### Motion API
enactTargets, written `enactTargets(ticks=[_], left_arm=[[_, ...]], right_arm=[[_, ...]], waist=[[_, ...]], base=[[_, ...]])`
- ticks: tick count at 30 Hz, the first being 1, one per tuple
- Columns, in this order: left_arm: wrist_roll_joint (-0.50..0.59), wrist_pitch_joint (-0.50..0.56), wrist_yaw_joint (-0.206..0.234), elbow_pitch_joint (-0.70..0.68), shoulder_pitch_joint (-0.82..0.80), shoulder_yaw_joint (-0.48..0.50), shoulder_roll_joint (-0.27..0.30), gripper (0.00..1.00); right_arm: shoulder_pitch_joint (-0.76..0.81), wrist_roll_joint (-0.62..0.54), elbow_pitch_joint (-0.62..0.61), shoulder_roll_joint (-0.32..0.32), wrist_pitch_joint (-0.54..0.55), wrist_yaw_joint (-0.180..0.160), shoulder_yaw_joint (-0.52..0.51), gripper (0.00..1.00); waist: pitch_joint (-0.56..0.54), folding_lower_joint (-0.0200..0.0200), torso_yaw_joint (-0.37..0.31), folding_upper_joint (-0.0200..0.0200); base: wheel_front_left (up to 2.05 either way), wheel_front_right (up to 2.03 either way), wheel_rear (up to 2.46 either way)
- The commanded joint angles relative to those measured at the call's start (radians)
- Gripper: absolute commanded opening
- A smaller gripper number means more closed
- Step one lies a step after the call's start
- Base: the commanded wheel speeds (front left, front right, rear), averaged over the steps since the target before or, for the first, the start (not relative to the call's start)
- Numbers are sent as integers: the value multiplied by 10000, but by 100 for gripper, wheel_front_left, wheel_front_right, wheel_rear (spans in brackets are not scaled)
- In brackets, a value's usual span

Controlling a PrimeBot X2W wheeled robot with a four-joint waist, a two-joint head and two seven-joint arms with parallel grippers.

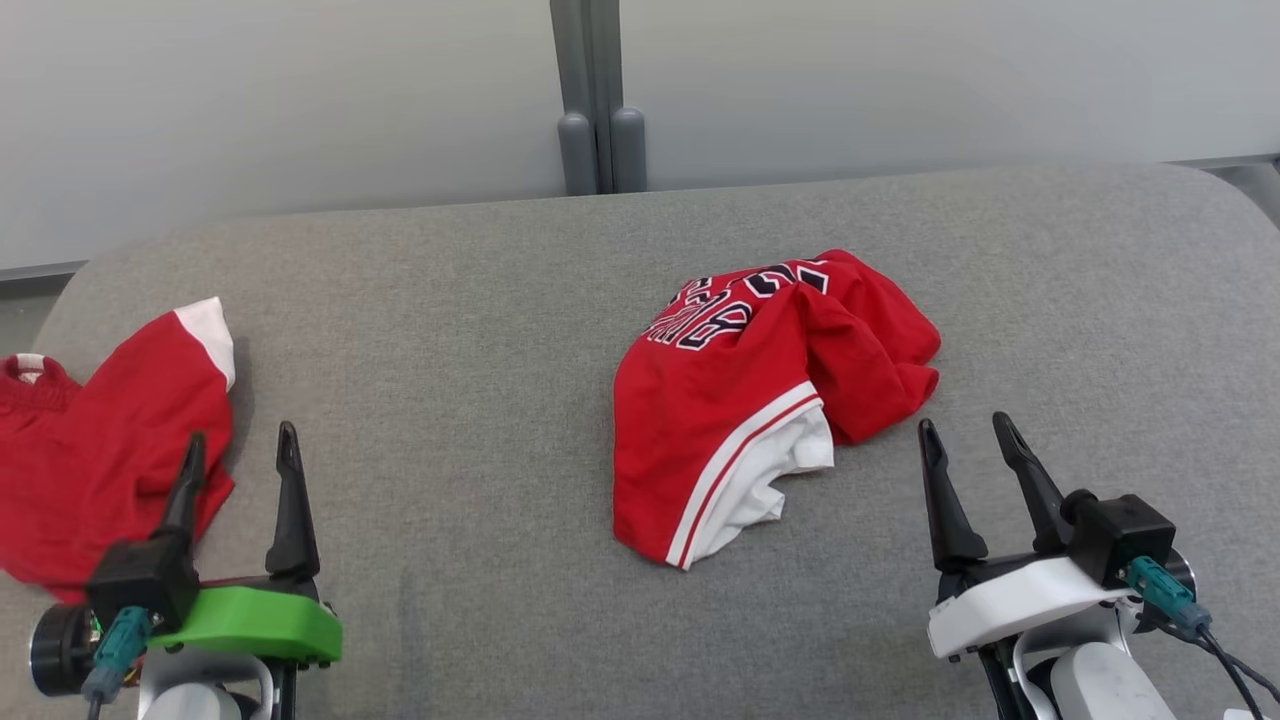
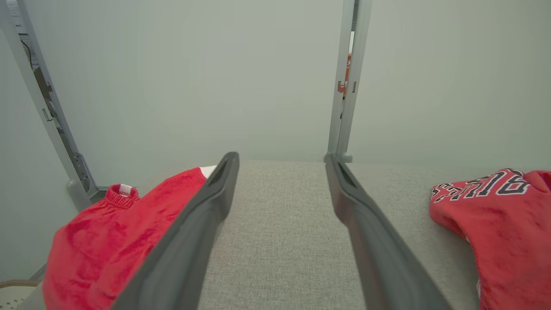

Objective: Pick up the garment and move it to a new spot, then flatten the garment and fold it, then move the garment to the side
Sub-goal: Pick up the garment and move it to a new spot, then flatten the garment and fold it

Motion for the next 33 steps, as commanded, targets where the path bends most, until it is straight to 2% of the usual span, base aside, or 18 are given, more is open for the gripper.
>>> enactTargets(ticks=[1, 18, 33], left_arm=[[107, -8, -125, -58, 256, 81, -37, 100], [603, -8, -1302, -29, 794, 662, -887, 100], [942, -9, -1708, 290, 641, 1071, -1231, 100]], right_arm=[[94, -85, -50, -82, -34, 1, 36, 100], [421, -132, -225, -191, 78, 1, 206, 100], [423, -131, -255, -147, 60, 1, 152, 100]], waist=[[-68, 1, 106, 0], [35, 1, 220, 0], [130, 1, 119, 0]], base=[[0, 0, 0], [0, 0, 0], [0, 0, 0]])
